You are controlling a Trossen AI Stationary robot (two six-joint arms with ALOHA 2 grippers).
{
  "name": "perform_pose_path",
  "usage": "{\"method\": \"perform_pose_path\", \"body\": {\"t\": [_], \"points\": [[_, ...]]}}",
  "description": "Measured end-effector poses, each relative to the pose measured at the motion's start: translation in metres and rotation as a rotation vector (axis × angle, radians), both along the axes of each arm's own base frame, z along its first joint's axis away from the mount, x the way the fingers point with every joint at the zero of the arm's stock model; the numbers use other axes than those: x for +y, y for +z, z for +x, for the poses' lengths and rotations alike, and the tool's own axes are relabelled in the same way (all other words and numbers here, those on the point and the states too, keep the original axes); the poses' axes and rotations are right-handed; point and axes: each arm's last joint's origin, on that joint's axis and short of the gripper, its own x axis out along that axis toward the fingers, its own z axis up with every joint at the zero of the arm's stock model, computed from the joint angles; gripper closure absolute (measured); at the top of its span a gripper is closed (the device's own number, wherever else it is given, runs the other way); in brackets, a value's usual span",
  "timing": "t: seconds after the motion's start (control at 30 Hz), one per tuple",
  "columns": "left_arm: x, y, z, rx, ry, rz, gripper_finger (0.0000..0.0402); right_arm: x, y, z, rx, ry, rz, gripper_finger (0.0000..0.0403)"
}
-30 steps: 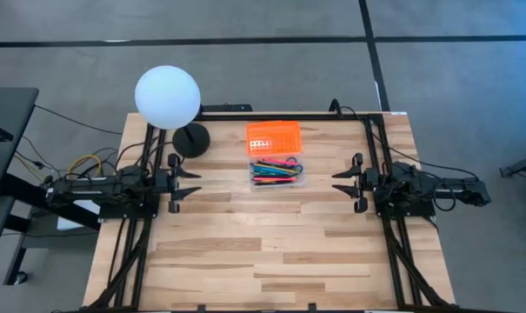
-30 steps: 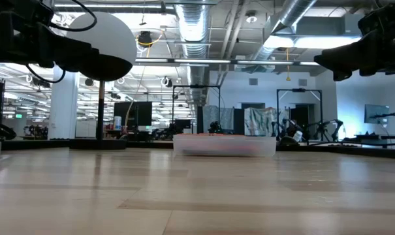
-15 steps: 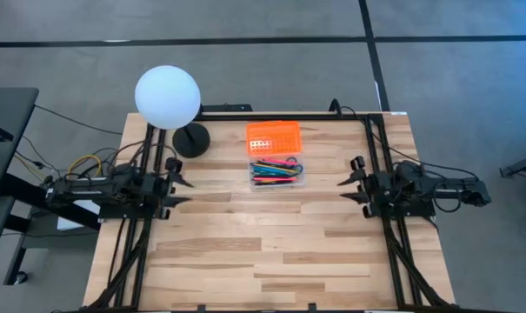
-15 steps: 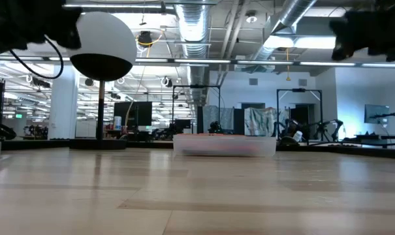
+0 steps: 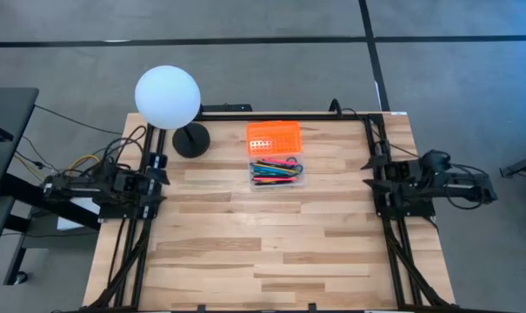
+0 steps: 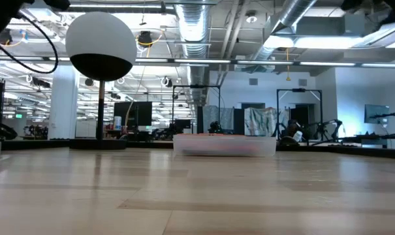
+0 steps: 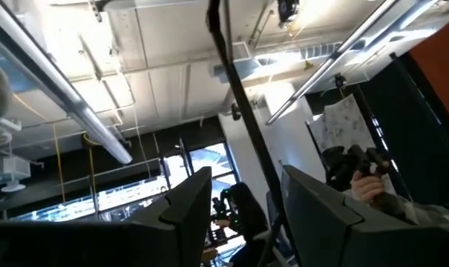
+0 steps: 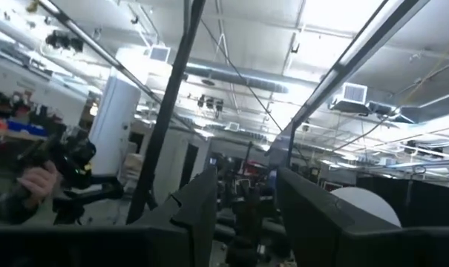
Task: Pick & place school supplies into a supply box
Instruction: Close the orange supply box
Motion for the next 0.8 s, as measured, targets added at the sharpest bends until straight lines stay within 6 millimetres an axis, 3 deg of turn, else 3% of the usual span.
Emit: {"method": "perform_pose_path", "body": {"t": [0.23, 0.43, 0.57, 0.8], "points": [[-0.001, 0.043, 0.016, 0.046, 0.004, 0.004, 0.0244, -0.001, 0.046, 0.035, 0.121, -0.030, -0.061, 0.0269], [0.000, 0.084, 0.055, 0.199, 0.130, 0.057, 0.0244, -0.006, 0.064, 0.076, 0.278, -0.131, -0.020, 0.0269], [0.003, 0.090, 0.095, 0.409, 0.276, 0.023, 0.0244, -0.014, 0.051, 0.109, 0.436, -0.326, 0.072, 0.0269], [0.007, 0.059, 0.163, 0.773, 0.479, -0.096, 0.0244, -0.050, 0.017, 0.144, 0.616, -0.549, 0.316, 0.0269]]}}
